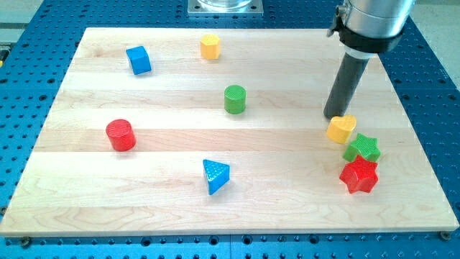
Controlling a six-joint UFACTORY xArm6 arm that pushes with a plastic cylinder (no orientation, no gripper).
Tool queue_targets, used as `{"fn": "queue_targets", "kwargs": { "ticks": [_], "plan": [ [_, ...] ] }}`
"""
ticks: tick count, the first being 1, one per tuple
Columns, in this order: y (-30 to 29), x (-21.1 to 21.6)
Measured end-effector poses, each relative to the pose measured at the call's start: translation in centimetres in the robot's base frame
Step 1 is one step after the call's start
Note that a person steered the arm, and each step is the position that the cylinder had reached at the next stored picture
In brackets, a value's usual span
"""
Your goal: Move triangle towards red star
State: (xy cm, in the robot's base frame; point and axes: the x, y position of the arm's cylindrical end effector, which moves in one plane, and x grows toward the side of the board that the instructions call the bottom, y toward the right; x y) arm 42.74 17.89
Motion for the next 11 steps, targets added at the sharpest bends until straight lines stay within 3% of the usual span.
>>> {"fn": "queue_targets", "kwargs": {
  "ticks": [1, 2, 3, 5, 6, 7, 8, 9, 10, 11],
  "plan": [
    [-2.4, 5.9],
    [-4.8, 7.4],
    [-8.3, 5.9],
    [-12.2, 17.3],
    [-19.7, 18.9],
    [-24.0, 15.5],
    [-24.5, 12.8],
    [-14.7, 11.3],
    [-13.0, 12.0],
    [-17.8, 15.8]
  ]
}}
